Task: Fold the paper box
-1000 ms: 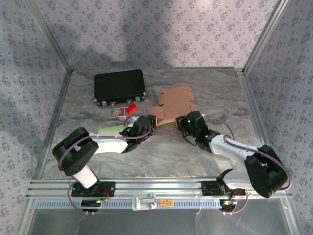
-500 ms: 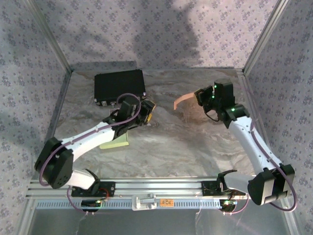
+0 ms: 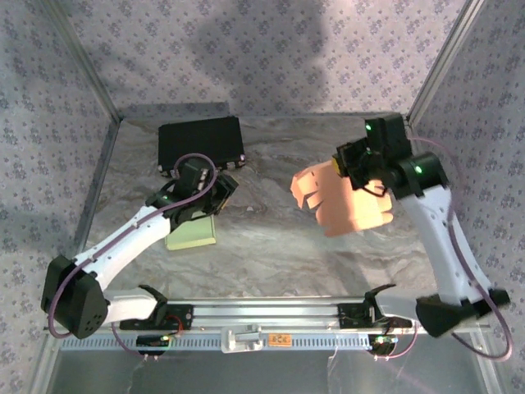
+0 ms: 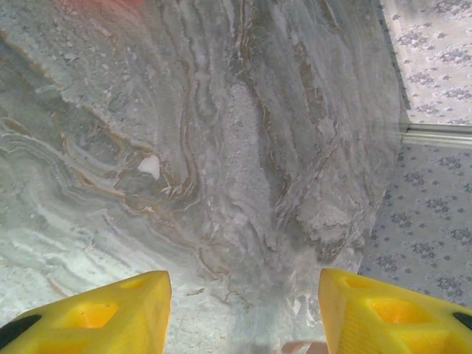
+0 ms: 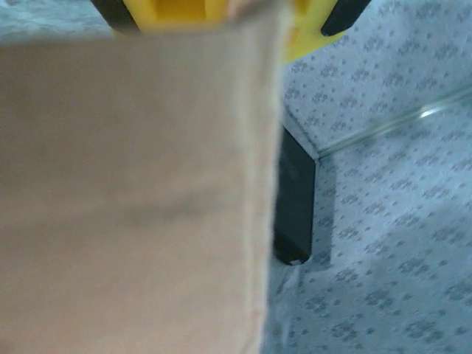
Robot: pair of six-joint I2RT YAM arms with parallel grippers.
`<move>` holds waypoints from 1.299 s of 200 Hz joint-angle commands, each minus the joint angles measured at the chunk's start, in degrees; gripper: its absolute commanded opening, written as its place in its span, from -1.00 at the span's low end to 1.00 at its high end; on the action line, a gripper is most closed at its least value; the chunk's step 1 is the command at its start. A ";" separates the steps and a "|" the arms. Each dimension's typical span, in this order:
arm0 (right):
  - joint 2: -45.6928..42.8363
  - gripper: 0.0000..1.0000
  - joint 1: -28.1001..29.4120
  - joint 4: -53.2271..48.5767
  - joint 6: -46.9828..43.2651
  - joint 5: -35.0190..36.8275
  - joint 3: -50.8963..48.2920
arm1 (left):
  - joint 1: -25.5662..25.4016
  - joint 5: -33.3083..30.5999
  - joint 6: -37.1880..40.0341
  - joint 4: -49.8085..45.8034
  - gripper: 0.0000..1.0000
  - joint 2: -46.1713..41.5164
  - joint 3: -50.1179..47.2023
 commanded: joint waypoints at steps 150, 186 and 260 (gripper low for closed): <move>26.87 -1.00 2.09 17.22 3.86 -13.03 -4.70 | -4.23 7.14 1.88 2.75 0.10 23.68 24.12; 26.80 -1.00 1.64 18.39 3.59 -14.31 -5.34 | -5.69 6.74 -0.70 2.84 0.10 26.36 24.19; 26.34 -1.00 1.78 20.83 1.39 -16.16 -6.66 | -7.11 8.83 -4.65 10.43 -0.12 29.46 23.10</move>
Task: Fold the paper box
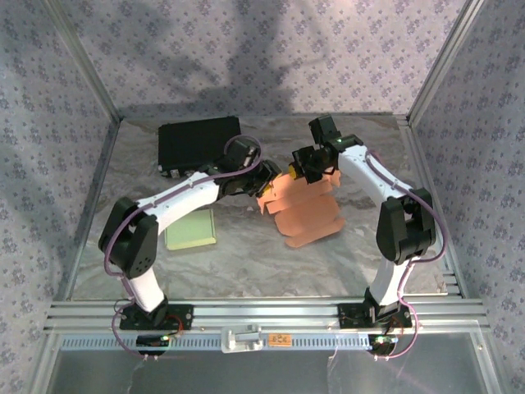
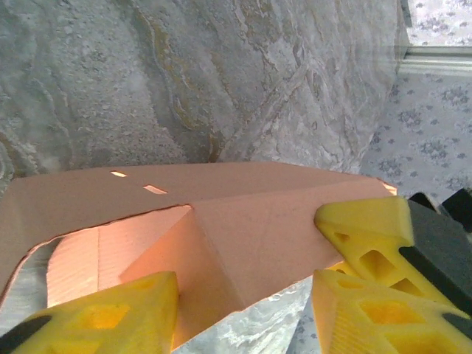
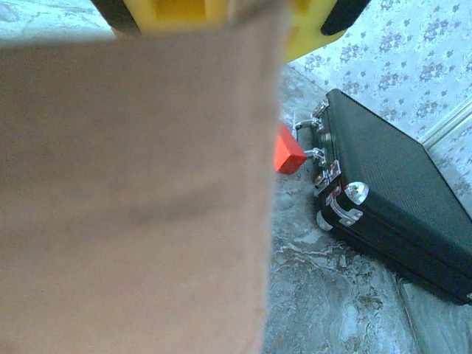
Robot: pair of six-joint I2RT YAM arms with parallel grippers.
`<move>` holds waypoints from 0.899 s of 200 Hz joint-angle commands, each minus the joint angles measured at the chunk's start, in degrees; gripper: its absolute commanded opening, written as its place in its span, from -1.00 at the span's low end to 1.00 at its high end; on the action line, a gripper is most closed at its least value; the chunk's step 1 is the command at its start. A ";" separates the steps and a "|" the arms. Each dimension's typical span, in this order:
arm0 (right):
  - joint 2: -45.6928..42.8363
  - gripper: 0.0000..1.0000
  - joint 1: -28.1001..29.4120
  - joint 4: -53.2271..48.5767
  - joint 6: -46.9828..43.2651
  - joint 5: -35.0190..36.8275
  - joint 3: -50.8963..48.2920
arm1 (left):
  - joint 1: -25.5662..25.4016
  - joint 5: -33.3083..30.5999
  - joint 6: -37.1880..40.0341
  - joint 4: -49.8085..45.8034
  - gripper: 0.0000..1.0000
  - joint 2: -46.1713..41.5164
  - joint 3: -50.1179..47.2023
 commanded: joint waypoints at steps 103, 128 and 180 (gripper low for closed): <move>-7.92 -1.00 -0.77 27.01 -19.44 -5.11 -16.51 | 3.94 -1.39 8.87 -8.91 0.08 -13.97 -8.07; -7.13 -1.00 -2.18 34.44 -19.13 -9.36 -21.12 | 6.72 -1.59 11.06 -9.86 -0.01 -18.50 -13.71; -3.57 -1.00 -6.27 42.12 -20.85 -16.96 -25.08 | 7.71 -1.37 18.56 -5.86 -0.34 -19.53 -19.09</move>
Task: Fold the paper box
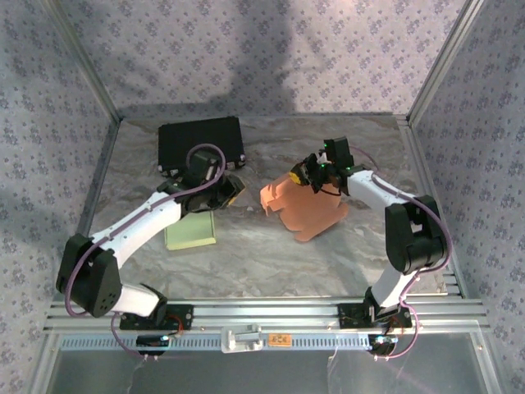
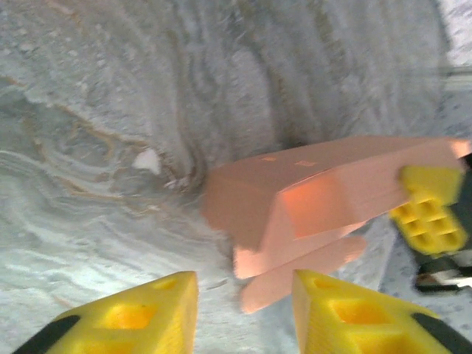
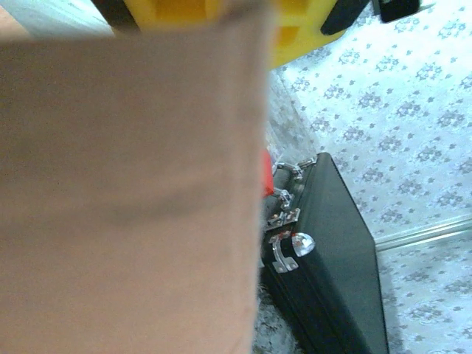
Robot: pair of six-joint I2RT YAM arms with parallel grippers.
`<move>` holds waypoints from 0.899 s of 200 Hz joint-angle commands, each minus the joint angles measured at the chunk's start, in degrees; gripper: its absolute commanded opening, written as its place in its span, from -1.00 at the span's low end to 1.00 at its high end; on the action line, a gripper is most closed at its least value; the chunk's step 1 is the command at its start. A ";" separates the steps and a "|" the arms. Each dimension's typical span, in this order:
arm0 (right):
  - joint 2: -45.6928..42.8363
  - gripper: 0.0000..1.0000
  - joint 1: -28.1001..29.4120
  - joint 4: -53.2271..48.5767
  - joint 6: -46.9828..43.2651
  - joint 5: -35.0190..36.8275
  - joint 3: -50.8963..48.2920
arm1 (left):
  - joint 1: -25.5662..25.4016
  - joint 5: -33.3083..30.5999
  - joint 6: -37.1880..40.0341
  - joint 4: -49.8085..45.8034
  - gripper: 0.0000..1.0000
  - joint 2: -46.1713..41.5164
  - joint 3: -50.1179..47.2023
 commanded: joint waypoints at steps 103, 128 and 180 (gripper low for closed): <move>5.18 -1.00 -9.63 21.90 -12.31 -21.24 -12.81 | -6.38 -1.59 24.87 14.18 -0.43 12.90 -0.58; 5.84 -1.00 -11.55 22.98 -14.03 -23.74 -14.47 | -8.52 -2.72 30.18 19.40 -0.39 14.28 -1.86; 6.40 -1.00 -12.16 22.89 -14.37 -25.82 -14.37 | -11.88 -2.45 36.99 18.64 -0.31 20.14 2.28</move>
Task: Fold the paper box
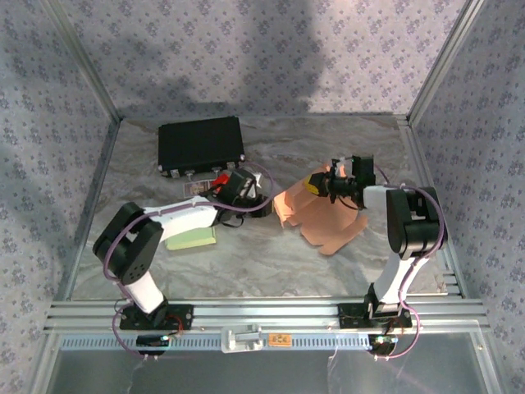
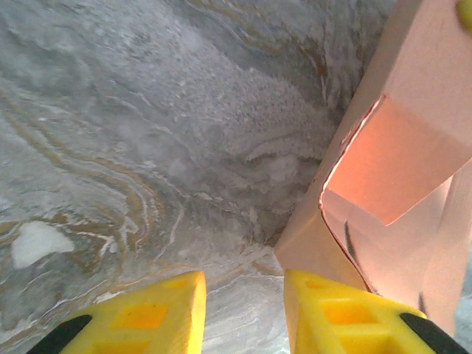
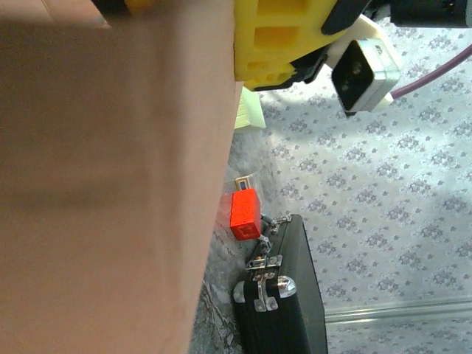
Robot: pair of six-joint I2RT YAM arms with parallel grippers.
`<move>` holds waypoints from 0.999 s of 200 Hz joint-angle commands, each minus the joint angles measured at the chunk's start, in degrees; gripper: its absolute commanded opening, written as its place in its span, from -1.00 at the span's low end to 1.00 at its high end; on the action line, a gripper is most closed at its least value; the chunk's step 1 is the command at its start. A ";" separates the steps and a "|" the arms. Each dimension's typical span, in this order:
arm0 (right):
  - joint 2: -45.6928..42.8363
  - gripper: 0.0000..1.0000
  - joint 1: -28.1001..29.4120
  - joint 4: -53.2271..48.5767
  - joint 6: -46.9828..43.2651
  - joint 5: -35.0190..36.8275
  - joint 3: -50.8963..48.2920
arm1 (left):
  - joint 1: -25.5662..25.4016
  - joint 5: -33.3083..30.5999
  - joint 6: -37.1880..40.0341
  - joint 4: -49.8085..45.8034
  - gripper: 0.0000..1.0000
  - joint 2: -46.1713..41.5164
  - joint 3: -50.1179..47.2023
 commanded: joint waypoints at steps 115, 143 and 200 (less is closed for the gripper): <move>8.34 -1.00 13.74 20.05 14.08 3.33 9.95 | 11.31 -15.13 -0.97 -17.49 -0.23 -28.96 -10.91; 10.78 -1.00 13.32 15.42 10.61 2.27 9.69 | 13.10 -10.44 0.92 -15.52 -0.24 -29.90 -13.89; 12.04 -1.00 13.83 3.25 4.44 3.35 14.11 | 13.94 -6.30 4.08 -11.77 -0.24 -23.78 -13.74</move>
